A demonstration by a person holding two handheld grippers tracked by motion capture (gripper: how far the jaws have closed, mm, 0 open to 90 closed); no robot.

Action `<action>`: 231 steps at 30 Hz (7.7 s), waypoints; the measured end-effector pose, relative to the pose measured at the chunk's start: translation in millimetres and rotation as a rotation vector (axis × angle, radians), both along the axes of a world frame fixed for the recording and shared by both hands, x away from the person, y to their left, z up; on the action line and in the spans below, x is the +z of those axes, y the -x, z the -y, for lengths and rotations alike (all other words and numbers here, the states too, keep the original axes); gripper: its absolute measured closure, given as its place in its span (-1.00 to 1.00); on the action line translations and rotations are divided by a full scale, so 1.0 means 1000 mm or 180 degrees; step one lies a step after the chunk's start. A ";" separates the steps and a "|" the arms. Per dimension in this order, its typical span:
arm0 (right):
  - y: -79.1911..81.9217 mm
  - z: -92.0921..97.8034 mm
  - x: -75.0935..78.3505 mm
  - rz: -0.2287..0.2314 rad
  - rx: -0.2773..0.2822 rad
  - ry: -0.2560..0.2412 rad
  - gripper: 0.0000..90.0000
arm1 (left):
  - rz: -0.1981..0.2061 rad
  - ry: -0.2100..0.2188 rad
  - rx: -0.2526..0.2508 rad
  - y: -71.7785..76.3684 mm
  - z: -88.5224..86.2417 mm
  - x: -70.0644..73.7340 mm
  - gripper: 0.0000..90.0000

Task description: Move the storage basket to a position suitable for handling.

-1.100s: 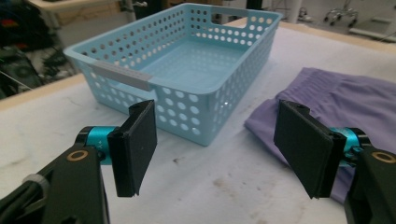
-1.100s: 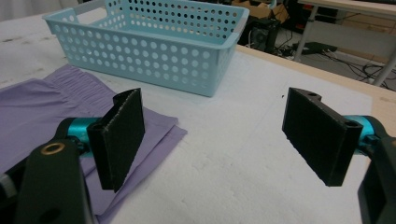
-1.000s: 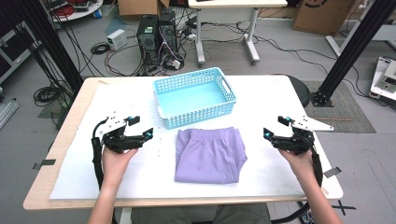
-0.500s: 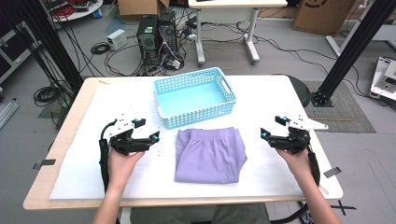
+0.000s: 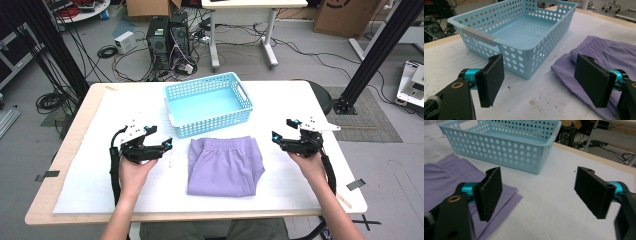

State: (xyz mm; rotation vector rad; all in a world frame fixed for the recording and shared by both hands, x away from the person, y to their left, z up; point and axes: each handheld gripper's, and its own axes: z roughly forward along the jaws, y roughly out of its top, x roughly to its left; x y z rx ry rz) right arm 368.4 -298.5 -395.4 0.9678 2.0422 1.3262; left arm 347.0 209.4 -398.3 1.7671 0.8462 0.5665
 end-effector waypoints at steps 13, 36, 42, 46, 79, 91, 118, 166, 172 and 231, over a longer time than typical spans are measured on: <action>-0.043 -0.025 0.009 -0.0079 0.0131 0.0163 -0.42 | -0.0104 0.0050 0.0029 -0.023 0.008 -0.007 -0.46; -0.120 -0.063 -0.017 -0.0468 0.0255 0.0487 -0.32 | -0.0360 -0.0042 0.0094 -0.068 0.029 -0.034 -0.45; -0.129 -0.066 -0.024 -0.0516 0.0280 0.0475 -0.32 | -0.0405 0.0014 0.0049 -0.072 0.032 -0.038 -0.38; -0.132 -0.072 -0.026 -0.0550 0.0362 0.0531 -0.19 | -0.0390 0.0020 0.0069 -0.073 0.032 -0.040 -0.36; -0.116 -0.067 -0.016 -0.0576 0.0441 0.0709 0.04 | -0.0433 -0.0134 -0.0024 -0.084 0.040 -0.033 -0.27; -0.097 -0.048 -0.018 -0.0581 0.0406 0.0748 0.04 | -0.0519 -0.0216 -0.0151 -0.093 0.056 -0.029 -0.32; -0.069 -0.023 -0.020 -0.0567 0.0451 0.0747 0.05 | -0.0476 -0.0415 -0.0221 -0.099 0.080 -0.030 -0.37; 0.035 -0.017 -0.022 -0.0375 0.0183 0.0118 -0.41 | -0.0245 -0.0040 -0.0033 0.006 0.044 -0.021 -0.45; 0.054 -0.026 -0.027 -0.0398 0.0186 0.0189 -0.41 | -0.0367 -0.0072 -0.0080 0.024 0.043 -0.028 -0.43; 0.084 -0.070 -0.050 -0.1175 0.0240 0.0556 0.84 | -0.1077 -0.0400 -0.0334 0.042 0.110 -0.052 0.86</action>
